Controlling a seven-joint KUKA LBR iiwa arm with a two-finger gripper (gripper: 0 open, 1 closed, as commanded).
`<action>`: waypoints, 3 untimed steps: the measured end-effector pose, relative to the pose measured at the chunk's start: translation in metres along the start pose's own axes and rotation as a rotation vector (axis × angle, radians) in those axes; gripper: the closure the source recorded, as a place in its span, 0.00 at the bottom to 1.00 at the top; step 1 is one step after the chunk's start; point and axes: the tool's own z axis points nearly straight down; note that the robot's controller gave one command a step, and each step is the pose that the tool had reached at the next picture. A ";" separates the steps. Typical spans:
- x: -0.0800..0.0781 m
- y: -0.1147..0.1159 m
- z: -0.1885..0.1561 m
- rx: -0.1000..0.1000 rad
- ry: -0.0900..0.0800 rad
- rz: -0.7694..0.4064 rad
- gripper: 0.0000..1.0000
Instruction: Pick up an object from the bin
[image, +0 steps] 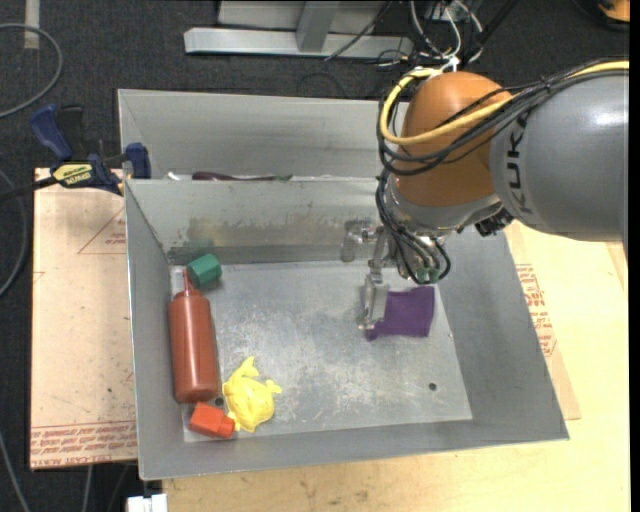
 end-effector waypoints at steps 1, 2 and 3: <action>-0.001 0.000 -0.005 0.000 -0.007 0.001 0.00; 0.002 -0.040 0.027 -0.002 -0.011 -0.044 0.00; 0.018 -0.072 0.050 0.002 -0.003 -0.204 0.00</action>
Offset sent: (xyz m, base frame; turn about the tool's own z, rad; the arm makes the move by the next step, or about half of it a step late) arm -0.0103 -0.1023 -0.0735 -0.0869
